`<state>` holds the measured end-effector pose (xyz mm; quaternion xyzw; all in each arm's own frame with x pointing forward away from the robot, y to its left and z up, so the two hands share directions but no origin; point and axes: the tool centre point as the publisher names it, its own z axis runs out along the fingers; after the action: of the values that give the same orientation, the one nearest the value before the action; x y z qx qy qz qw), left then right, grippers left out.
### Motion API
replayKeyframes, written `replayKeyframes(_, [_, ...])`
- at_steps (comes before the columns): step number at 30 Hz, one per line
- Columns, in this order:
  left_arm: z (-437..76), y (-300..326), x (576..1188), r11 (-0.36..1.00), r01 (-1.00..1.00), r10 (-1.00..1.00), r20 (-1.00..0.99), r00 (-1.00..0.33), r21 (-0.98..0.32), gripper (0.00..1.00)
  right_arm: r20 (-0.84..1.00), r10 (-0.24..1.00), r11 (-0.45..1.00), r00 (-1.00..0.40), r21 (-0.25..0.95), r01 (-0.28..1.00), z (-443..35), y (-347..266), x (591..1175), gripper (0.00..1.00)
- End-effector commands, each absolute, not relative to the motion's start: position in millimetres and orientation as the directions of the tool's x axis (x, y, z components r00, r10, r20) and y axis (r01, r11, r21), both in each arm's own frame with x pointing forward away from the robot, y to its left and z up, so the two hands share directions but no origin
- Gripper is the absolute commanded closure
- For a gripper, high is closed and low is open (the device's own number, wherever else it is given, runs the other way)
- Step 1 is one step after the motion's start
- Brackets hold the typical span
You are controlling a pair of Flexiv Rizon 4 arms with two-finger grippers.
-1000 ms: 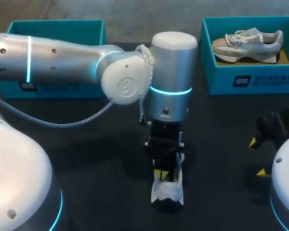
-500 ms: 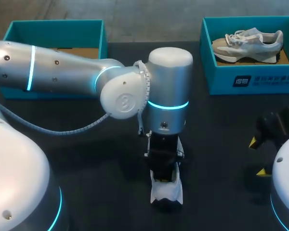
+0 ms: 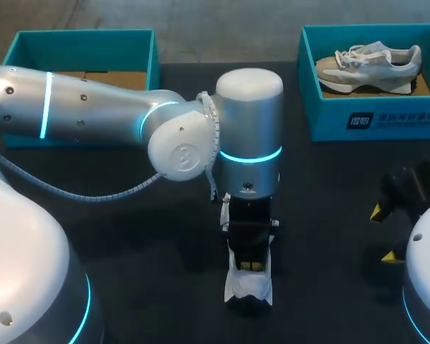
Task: Take the shoe out of the shoebox, open the shoe tongue, remove and reinsert the insole, then place the shoe into the shoebox
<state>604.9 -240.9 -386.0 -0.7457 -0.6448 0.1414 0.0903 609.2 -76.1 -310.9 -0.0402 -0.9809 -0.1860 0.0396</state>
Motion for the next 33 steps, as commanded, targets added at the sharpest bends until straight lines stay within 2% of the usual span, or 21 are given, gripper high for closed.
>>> replayKeyframes(1, [-358.2, -228.2, 608.5, -0.153, 0.935, 0.986, -0.119, 0.121, -0.319, 1.00, 0.090, 0.065, 0.928, -0.994, 0.360, 0.094, -310.4, -76.1, 607.4, 0.00])
replayKeyframes(9, [-361.9, -237.8, 591.5, -0.187, 0.895, 0.981, -0.128, 0.147, -0.405, 1.00, 0.090, 0.065, 0.928, -0.994, 0.360, 0.094, -310.4, -76.1, 607.4, 0.00])
replayKeyframes(18, [-388.4, -243.7, 581.7, -0.165, 0.891, 0.985, -0.114, 0.129, -0.423, 1.00, 0.090, 0.065, 0.928, -0.994, 0.360, 0.094, -310.4, -76.1, 607.4, 0.00])
replayKeyframes(27, [-407.4, -239.4, 591.5, -0.144, 0.919, 0.988, -0.099, 0.115, -0.367, 1.00, 0.090, 0.065, 0.928, -0.994, 0.360, 0.094, -310.4, -76.1, 607.4, 0.00])
replayKeyframes(33, [-401.9, -235.4, 603.5, -0.125, 0.933, 0.991, -0.093, 0.099, -0.337, 1.00, 0.090, 0.065, 0.928, -0.994, 0.360, 0.094, -310.4, -76.1, 607.4, 0.00])
